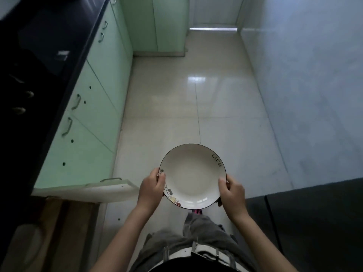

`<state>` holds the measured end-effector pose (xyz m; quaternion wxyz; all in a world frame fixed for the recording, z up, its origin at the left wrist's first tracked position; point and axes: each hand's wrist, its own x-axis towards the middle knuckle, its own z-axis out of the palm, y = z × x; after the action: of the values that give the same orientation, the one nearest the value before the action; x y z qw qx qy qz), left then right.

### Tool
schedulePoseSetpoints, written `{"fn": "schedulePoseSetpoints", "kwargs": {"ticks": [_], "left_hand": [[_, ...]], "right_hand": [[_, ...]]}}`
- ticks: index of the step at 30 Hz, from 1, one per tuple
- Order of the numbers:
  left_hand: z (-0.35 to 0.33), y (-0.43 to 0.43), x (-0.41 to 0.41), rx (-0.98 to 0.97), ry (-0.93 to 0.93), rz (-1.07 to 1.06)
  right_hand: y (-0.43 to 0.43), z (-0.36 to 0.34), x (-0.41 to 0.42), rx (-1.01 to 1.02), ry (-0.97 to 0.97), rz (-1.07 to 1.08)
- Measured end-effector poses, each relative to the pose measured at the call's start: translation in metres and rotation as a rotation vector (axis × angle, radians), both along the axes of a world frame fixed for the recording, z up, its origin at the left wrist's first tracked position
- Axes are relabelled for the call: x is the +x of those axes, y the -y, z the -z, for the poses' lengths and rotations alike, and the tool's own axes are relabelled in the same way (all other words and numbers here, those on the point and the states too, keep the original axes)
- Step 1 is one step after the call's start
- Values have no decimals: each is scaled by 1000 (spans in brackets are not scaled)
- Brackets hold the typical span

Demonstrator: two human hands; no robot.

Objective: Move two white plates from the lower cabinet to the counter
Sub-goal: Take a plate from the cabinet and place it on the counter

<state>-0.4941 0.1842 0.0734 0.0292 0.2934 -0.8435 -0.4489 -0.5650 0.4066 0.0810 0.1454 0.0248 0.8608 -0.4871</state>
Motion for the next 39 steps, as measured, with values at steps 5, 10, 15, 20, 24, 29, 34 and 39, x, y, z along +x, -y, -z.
{"fn": "schedulePoseSetpoints", "kwargs": {"ticks": [5,10,15,20,24,29,34,39], "left_hand": [[-12,31,-86,-10,-17,-84],[1,76,-178,-7,-24,-190],[18,141,-314,9,-15,-192],[-3,201,-460,-20,-29,-82],[-15,237,-569,-25,-68,-36],[7,283,-695,9,-54,-79],[11,344,-799,-4,-39,-273],[-8,414,-855,-29,-20,-513]], "right_hand": [[37,-11,-109,-81,-6,-101],[92,6,-222,-109,9,-188],[156,20,-356,-88,13,-195],[205,-8,-488,-77,-30,-147],[234,-21,-587,-64,-52,-110],[287,-5,-728,-12,-66,-161],[372,2,-867,-44,-36,-326],[482,-14,-969,-126,30,-552]]}}
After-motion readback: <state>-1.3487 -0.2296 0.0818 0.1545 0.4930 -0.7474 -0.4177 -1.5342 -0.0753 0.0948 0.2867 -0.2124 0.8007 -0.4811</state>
